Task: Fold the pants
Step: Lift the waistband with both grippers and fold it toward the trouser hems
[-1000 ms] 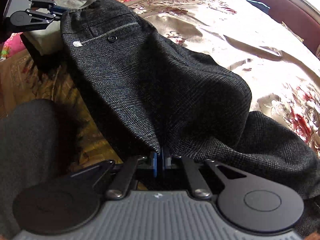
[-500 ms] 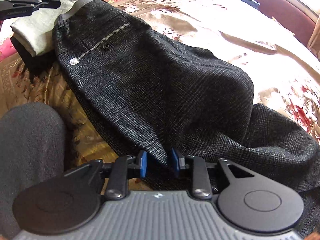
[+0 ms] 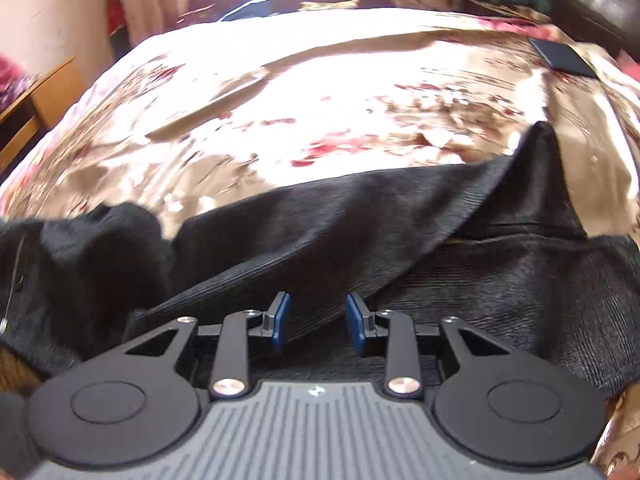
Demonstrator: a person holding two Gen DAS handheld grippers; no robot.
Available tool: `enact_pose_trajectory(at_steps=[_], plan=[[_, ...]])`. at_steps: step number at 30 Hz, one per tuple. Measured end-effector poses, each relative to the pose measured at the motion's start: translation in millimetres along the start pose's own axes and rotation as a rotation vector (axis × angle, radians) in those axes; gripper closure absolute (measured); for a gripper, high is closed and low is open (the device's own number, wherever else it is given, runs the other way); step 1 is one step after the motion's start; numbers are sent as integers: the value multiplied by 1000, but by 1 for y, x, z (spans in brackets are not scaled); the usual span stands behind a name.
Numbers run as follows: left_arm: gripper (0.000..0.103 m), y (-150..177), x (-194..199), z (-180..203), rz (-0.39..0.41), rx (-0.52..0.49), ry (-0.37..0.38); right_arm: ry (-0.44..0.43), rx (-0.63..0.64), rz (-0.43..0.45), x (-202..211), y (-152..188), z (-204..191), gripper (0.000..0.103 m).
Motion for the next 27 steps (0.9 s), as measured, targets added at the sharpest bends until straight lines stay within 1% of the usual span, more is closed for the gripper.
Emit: enact_pose_trajectory(at_steps=[3, 6, 8, 10, 11, 12, 13, 14, 15, 16, 18, 20, 21, 22, 23, 24, 25, 27], plan=[[64, -20, -33, 55, 14, 5, 160, 7, -194, 50, -11, -21, 54, 70], [63, -39, -62, 101, 22, -23, 263, -13, -325, 83, -28, -47, 90, 68], [63, -48, -78, 122, 20, -34, 309, -25, -383, 96, -39, -61, 102, 64], [63, -54, -89, 136, 11, -37, 337, -36, -437, 100, -55, -77, 111, 62], [63, -56, -92, 141, 6, -37, 343, -20, -448, 104, -60, -81, 115, 62], [63, -57, -97, 144, 1, -33, 344, 19, -449, 110, -73, -92, 115, 62], [63, -58, -100, 146, -6, -25, 343, 52, -444, 116, -78, -95, 120, 64], [63, -59, -104, 148, -13, -18, 345, 67, -450, 115, -83, -97, 124, 80], [63, -60, -105, 150, -17, -14, 349, 61, -465, 105, -86, -99, 126, 94], [63, -60, -106, 151, -19, -15, 350, 39, -485, 102, -86, -102, 127, 98], [63, -63, -107, 153, -23, -26, 344, -19, -501, 145, -69, -107, 124, 99], [63, -68, -102, 155, -11, -50, 333, -113, -504, 232, -28, -121, 116, 99], [63, -71, -97, 155, 0, -60, 332, -150, -499, 272, -7, -124, 115, 99], [63, -75, -91, 157, 12, -74, 335, -188, -486, 328, 22, -125, 115, 99], [63, -77, -86, 160, 21, -86, 338, -211, -478, 364, 42, -124, 116, 99], [63, -78, -81, 163, 29, -101, 339, -231, -474, 406, 65, -119, 120, 99], [63, -77, -77, 167, 35, -117, 342, -234, -470, 440, 86, -110, 126, 99], [63, -72, -73, 179, 27, -138, 361, -200, -481, 480, 113, -76, 146, 99]])
Point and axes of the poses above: each gripper's, at about its wrist camera, not at the fingertips, and x roughly against the way its jaws point, z to its right, y to its underside, the point moved 8 cm from there along -x, roughly the way its jaws point, and after that the axes turned 2 degrees about y, right-handed, at the moved point
